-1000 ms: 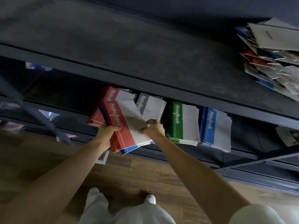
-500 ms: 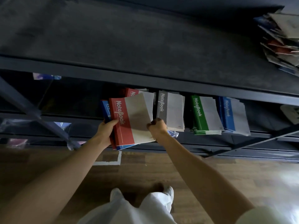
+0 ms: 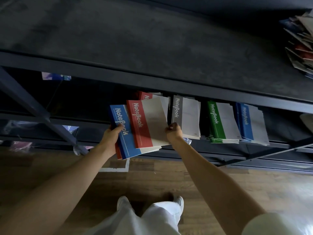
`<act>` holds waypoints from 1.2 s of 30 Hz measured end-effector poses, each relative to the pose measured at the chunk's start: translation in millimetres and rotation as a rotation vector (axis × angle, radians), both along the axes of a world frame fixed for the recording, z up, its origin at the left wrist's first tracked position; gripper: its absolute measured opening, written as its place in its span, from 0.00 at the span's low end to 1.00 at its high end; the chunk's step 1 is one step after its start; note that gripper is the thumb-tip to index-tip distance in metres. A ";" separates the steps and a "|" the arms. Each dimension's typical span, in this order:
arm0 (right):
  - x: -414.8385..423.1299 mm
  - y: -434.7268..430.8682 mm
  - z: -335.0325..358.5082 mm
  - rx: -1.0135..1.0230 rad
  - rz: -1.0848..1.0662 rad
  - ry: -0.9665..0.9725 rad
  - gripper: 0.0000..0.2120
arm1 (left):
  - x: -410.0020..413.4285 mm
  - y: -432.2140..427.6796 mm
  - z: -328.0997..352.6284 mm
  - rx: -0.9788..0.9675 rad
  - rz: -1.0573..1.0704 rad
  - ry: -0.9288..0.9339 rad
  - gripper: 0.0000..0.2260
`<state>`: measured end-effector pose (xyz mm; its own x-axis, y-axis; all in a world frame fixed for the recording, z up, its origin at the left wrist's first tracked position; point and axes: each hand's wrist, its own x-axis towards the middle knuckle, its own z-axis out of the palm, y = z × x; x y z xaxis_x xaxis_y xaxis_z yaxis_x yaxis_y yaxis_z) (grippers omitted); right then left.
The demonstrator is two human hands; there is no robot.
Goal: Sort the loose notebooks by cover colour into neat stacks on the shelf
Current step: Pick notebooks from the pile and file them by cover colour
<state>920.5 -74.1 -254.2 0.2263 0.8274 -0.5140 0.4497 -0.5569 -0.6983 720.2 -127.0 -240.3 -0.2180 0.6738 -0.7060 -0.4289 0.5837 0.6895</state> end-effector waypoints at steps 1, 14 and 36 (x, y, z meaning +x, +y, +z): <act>0.6 2.3 -0.2 0.019 -0.030 -0.012 0.09 | -3.2 -0.6 -1.3 0.002 0.016 0.008 0.09; -26.6 37.2 -21.9 0.120 0.141 -0.343 0.16 | -60.3 -30.9 -9.4 0.016 0.086 0.103 0.15; 33.4 -16.3 33.5 0.032 0.105 -0.176 0.14 | 63.6 -1.2 22.9 0.013 -0.201 -0.201 0.08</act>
